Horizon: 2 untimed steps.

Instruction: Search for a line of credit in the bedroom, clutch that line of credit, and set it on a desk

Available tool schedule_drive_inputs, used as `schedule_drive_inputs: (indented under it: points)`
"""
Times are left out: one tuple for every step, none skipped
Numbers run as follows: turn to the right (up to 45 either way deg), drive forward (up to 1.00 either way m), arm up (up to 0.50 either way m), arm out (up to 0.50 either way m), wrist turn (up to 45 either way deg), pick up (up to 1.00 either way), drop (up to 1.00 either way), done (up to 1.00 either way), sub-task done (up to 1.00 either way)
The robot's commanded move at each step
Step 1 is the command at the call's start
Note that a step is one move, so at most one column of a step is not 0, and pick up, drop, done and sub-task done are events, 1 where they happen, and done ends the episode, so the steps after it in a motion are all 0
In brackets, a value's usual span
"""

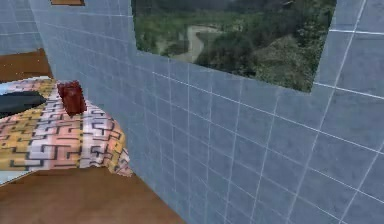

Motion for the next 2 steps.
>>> schedule_drive_inputs:
  points:
    - [45.0,0.00,0.00,0.00,0.0,0.00,0.00,0.00,0.00]
    - [3.0,0.00,0.00,0.00,0.0,0.00,0.00,0.00,0.00]
